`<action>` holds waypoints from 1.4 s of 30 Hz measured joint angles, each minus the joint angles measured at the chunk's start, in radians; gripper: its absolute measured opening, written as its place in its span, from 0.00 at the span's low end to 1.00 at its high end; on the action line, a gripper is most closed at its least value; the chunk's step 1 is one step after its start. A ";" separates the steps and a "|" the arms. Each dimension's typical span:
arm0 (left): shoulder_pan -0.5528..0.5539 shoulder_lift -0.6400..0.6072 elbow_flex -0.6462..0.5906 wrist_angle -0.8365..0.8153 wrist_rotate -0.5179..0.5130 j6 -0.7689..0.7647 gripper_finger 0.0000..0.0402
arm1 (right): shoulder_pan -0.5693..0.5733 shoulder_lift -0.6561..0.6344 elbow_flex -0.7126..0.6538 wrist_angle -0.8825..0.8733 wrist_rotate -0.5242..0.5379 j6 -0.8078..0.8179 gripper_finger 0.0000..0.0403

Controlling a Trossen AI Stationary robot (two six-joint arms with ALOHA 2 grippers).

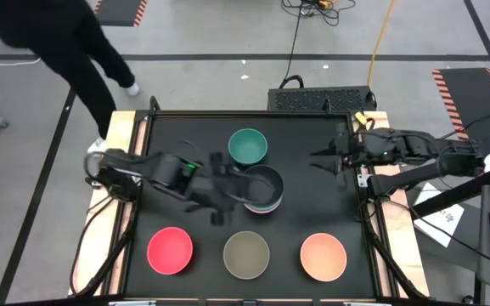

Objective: Nest bowls inside each other
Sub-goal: Stack the light orange bowl on top of the black bowl

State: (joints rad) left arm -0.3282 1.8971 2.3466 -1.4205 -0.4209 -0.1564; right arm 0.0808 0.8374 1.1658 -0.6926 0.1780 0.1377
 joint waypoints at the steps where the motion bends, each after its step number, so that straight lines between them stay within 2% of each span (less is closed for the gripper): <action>1: -0.005 -0.027 0.000 -0.010 -0.018 -0.031 0.57 | 0.001 -0.009 0.005 0.000 0.000 0.014 0.32; 7: -0.055 -0.129 -0.003 -0.158 -0.083 -0.188 0.57 | 0.003 -0.059 0.012 -0.044 -0.065 0.058 0.32; 12: -0.122 -0.207 -0.093 -0.128 -0.085 -0.168 0.57 | 0.027 -0.088 0.012 -0.159 -0.079 0.087 0.32; 14: -0.138 -0.226 -0.137 -0.147 -0.119 -0.156 0.57 | 0.041 -0.096 0.011 -0.178 -0.081 0.099 0.32; 18: -0.157 -0.265 -0.226 -0.081 -0.246 -0.170 0.57 | 0.066 -0.109 0.011 -0.144 -0.082 0.105 0.32; 23: -0.188 -0.317 -0.288 -0.014 -0.260 -0.241 0.57 | 0.088 -0.112 0.011 -0.005 -0.095 0.113 0.32; 26: -0.209 -0.319 -0.317 0.024 -0.270 -0.234 0.57 | 0.115 -0.112 0.011 -0.001 -0.105 0.126 0.32; 30: -0.222 -0.328 -0.339 0.011 -0.359 -0.285 0.57 | 0.139 -0.112 0.001 0.001 -0.100 0.123 0.32; 37: -0.238 -0.329 -0.358 0.000 -0.395 -0.353 0.57 | 0.171 -0.123 -0.007 0.017 -0.097 0.131 0.32; 42: -0.263 -0.333 -0.358 -0.056 -0.491 -0.389 0.57 | 0.192 -0.133 -0.007 0.017 -0.067 0.066 0.32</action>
State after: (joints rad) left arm -0.5911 1.5644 1.9888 -1.4764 -0.9123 -0.5455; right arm 0.2726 0.7044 1.1584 -0.6757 0.1111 0.2039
